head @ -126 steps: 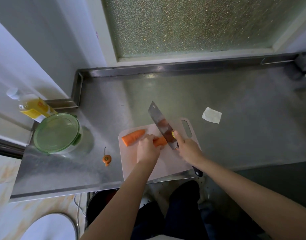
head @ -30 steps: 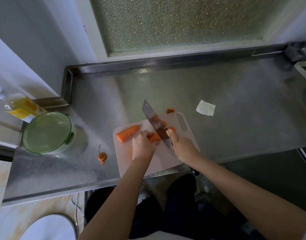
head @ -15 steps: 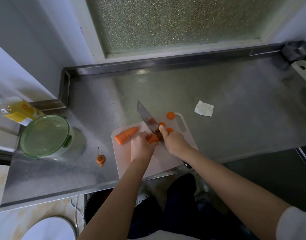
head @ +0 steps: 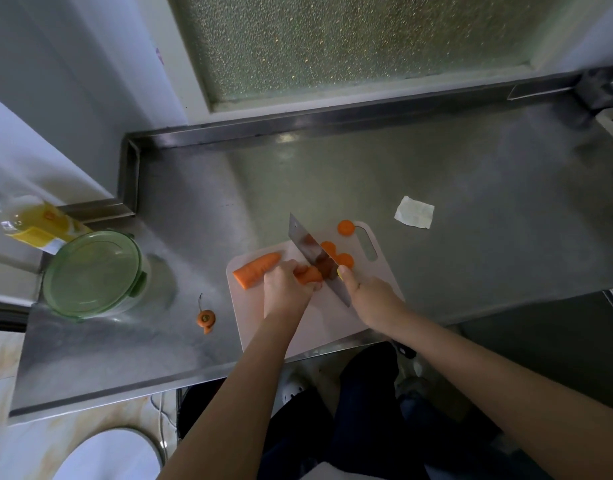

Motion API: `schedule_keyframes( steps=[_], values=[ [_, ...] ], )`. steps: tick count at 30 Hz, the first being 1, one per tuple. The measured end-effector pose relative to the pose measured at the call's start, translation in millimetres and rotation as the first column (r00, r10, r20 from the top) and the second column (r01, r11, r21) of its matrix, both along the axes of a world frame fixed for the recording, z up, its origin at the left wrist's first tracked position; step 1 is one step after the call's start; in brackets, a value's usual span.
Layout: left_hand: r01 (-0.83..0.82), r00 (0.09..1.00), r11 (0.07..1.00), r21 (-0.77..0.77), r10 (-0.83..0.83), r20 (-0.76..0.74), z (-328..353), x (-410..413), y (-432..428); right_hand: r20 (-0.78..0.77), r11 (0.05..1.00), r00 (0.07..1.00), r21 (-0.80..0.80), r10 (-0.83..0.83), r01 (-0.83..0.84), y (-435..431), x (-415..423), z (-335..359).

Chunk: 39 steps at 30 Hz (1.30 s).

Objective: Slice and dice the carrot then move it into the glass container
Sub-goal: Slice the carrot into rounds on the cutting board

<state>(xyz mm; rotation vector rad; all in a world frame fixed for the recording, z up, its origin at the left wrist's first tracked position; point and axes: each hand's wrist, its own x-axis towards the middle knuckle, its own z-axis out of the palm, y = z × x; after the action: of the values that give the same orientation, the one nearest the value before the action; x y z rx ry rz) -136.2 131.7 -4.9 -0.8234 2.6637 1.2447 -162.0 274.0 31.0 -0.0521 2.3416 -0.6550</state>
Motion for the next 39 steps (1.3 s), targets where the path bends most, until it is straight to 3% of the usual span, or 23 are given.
schedule_keyframes(
  steps=[5,10,13,20,24,39],
  values=[
    [-0.001,1.0,1.0,0.031,0.001,-0.001,1.1,-0.8,0.1,0.015,0.998,0.999,-0.035,-0.049,0.049,-6.1,-4.7,-6.3],
    [0.01,1.0,1.0,0.016,-0.01,-0.009,-1.4,-0.3,0.8,0.023,0.968,0.99,-0.208,-0.138,0.14,-18.0,-4.9,-20.1],
    [0.008,1.0,1.0,0.017,-0.008,-0.003,-0.6,-0.9,0.0,-0.054,0.976,0.99,-0.182,-0.131,0.119,-24.0,-2.3,-31.1],
    [0.043,0.999,0.999,-0.004,-0.044,-0.005,-2.8,-0.5,-0.3,-0.006,0.957,0.987,-0.245,-0.164,0.157,-28.2,-11.2,-23.9],
    [0.053,0.999,0.999,-0.008,-0.053,-0.013,-4.6,2.4,0.9,-0.028,0.983,0.994,-0.154,-0.101,0.096,-28.7,-14.5,-24.3],
    [-0.02,0.994,0.992,0.122,0.033,-0.105,-8.0,14.8,3.7,-0.071,0.977,0.993,-0.199,-0.096,0.08,-7.1,-21.8,-4.9]
  ],
)
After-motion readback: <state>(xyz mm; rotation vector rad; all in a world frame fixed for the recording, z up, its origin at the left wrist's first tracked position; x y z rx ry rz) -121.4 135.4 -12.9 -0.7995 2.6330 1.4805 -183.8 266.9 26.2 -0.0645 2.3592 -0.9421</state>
